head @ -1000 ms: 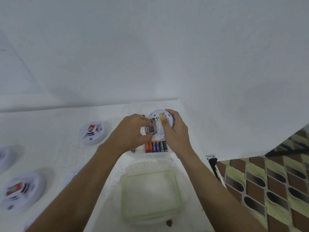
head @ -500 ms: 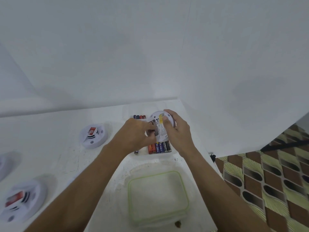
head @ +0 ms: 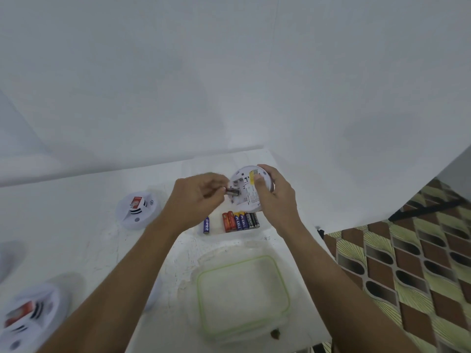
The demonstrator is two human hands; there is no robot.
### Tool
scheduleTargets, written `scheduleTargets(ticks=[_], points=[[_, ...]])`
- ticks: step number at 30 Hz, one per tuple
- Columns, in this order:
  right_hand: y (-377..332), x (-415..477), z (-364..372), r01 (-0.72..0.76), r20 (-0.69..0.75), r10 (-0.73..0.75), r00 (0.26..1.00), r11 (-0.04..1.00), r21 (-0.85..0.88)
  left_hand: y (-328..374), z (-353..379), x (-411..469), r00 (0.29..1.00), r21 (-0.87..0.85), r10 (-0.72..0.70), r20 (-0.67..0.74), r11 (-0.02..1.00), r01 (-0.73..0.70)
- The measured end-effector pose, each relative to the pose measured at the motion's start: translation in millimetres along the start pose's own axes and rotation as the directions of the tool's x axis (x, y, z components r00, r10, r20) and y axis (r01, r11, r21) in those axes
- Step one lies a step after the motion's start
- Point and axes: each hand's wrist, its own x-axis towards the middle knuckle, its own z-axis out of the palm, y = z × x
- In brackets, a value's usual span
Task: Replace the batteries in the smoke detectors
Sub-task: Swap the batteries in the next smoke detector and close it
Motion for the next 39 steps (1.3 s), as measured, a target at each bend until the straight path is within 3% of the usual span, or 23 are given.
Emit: scheduleTargets(ticks=[2, 4, 6, 9, 14, 17, 21, 25, 28, 32, 34, 39], points=[[1.4, 0.7, -4.7, -0.015, -0.02, 0.015, 1.0, 1.0, 0.008, 0.1, 2.1, -1.1, 0.993, -0.054, -0.07, -0.098, 0.996, 0.065], [2.3, 1.6, -8.8, -0.015, -0.032, 0.015, 0.999, 1.0, 0.015, -2.2, 3.3, -1.5, 0.995, 0.087, -0.023, -0.096, 0.996, 0.031], [3.2, 3.2, -11.6, -0.014, -0.035, 0.015, 0.999, 1.0, 0.025, -7.2, 6.2, -0.6, 0.999, 0.299, 0.026, 0.025, 0.954, -0.032], [3.8, 6.5, -14.7, -0.013, -0.018, 0.013, 1.0, 1.0, 0.023, -16.8, 12.8, 3.8, 0.968, 0.525, -0.074, 0.24, 0.848, -0.066], [5.4, 14.6, -16.8, -0.014, 0.037, 0.013, 0.999, 1.0, 0.026, -26.6, 19.5, 7.4, 0.932, 0.786, -0.176, 0.317, 0.599, -0.155], [6.6, 19.8, -17.5, -0.009, 0.067, 0.006, 0.998, 0.999, 0.033, -29.5, 20.1, 11.0, 0.929, 0.804, -0.231, 0.29, 0.586, -0.105], [8.6, 27.3, -16.1, -0.007, 0.128, 0.001, 0.992, 0.999, 0.046, -25.6, 19.0, 12.0, 0.936, 0.726, -0.261, 0.236, 0.688, 0.009], [10.1, 35.6, -10.8, -0.018, 0.144, 0.008, 0.99, 0.997, 0.072, -15.6, 14.2, 19.2, 0.986, 0.578, -0.126, 0.112, 0.815, 0.039], [8.8, 45.1, -5.9, -0.049, 0.155, 0.031, 0.987, 0.992, 0.113, -10.7, 9.9, 35.3, 0.999, 0.513, -0.046, -0.017, 0.857, 0.048], [7.9, 60.9, -1.2, -0.059, 0.166, 0.04, 0.985, 0.992, 0.109, -22.1, 8.8, 70.1, 0.997, 0.507, -0.036, -0.074, 0.859, 0.068], [8.7, 67.5, 0.6, -0.064, 0.175, 0.044, 0.984, 0.991, 0.113, -33.0, 11.0, 88.4, 0.996, 0.542, -0.08, -0.038, 0.836, 0.088], [13.7, 82.0, 3.5, -0.059, 0.174, 0.04, 0.984, 0.992, 0.109, -56.3, 19.4, 127.8, 0.937, 0.707, -0.338, 0.092, 0.685, 0.178]])
